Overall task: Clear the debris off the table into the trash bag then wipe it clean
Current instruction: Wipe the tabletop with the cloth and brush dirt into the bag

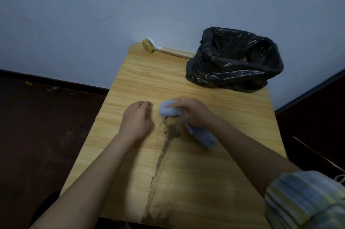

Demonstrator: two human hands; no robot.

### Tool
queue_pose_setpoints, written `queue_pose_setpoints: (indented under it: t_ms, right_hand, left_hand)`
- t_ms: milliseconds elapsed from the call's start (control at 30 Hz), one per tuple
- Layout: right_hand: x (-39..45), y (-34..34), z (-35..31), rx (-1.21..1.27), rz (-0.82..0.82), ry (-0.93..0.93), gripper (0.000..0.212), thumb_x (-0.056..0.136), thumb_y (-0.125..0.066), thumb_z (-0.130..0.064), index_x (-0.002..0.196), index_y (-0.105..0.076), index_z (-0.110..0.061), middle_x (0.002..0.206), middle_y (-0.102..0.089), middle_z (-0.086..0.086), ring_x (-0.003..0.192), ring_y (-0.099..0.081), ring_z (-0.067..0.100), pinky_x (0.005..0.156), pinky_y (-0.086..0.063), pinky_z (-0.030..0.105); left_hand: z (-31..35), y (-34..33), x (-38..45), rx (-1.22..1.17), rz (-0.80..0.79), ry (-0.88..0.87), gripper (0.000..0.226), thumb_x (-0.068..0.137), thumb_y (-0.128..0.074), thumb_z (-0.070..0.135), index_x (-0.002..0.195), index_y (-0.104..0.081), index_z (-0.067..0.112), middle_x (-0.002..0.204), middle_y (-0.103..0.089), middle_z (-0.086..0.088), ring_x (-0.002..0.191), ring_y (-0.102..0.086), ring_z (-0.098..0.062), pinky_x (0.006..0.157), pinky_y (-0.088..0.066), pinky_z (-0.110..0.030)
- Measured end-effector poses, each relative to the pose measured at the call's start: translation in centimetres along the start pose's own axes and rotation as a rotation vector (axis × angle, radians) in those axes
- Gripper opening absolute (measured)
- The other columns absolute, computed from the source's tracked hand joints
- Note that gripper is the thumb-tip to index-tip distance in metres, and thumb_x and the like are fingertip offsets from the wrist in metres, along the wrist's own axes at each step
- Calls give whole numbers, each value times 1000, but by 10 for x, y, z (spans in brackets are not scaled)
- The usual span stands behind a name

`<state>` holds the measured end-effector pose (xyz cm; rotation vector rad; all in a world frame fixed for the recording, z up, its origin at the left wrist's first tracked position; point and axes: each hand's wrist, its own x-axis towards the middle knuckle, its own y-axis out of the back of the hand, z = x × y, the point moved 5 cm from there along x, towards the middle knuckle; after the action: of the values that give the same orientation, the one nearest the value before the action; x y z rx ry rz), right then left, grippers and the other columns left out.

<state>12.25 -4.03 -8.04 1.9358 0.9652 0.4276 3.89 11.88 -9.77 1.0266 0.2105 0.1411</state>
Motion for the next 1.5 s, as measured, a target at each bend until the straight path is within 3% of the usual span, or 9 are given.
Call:
queue_pose_setpoints:
  t_ms: [100,333,533,700,767,867,1067,1300,1500]
  right_hand:
    - [-14,31,39,-53,211,-201,40,89,-55,1,125,-64,-13,132,-58,8,121,-52,26,96,-40,31]
    - [-47,40,122,-313,233,-672,43,92,-48,-7,131,-57,-20,127,-51,14,114,-46,36,90,-42,40]
    - [-19,-3,67,-255,160,-402,47,90,-50,-7,133,-53,-25,123,-43,9,112,-38,29,86,-39,38]
    - [-19,-31,24,-303,10,-163,52,89,-53,-10,139,-48,-24,116,-41,9,104,-37,27,71,-33,33]
    - [-23,-40,10,-288,-31,-74,49,90,-55,-11,138,-49,-23,114,-42,9,101,-36,25,71,-29,32]
    - [-31,-39,-1,-203,-95,-10,48,91,-55,-8,136,-54,-24,114,-45,9,103,-37,25,79,-37,37]
    - [-73,18,26,-85,204,-253,43,92,-52,-3,131,-60,-20,114,-51,13,108,-42,29,86,-39,37]
    - [-151,53,66,-147,295,-463,35,96,-51,-5,127,-62,-14,113,-55,20,107,-45,37,89,-38,41]
    - [-187,32,93,-188,338,-678,33,99,-49,-12,129,-59,-7,121,-55,22,110,-48,37,87,-39,38]
  left_hand:
    - [1,-5,3,80,-25,-7,55,83,-51,8,138,-46,12,138,-47,-8,128,-40,-27,107,-31,-36]
    - [3,-6,9,275,-29,18,49,85,-49,16,133,-46,20,132,-51,-4,120,-47,-29,109,-23,-45]
    - [5,-9,10,380,-46,-8,49,87,-48,20,135,-43,22,130,-51,-4,119,-47,-29,112,-22,-46]
    - [4,-11,10,381,-54,-7,50,88,-49,23,137,-42,22,132,-49,-4,120,-46,-30,112,-20,-46]
    - [5,-11,10,373,-51,-3,49,88,-47,22,136,-43,21,131,-50,-5,120,-46,-30,111,-21,-46]
    - [7,-10,10,376,-60,13,49,88,-47,21,137,-42,20,133,-48,-5,121,-45,-30,111,-22,-45]
    - [11,-7,8,376,-51,37,49,86,-48,20,135,-43,17,132,-50,-9,120,-46,-32,106,-25,-44]
    - [22,-10,-6,239,47,-34,57,83,-55,12,139,-41,14,149,-34,-10,137,-28,-29,113,-20,-47]
    - [43,-19,-26,160,-2,-117,62,82,-55,7,141,-38,13,154,-25,-11,143,-17,-28,115,-18,-43]
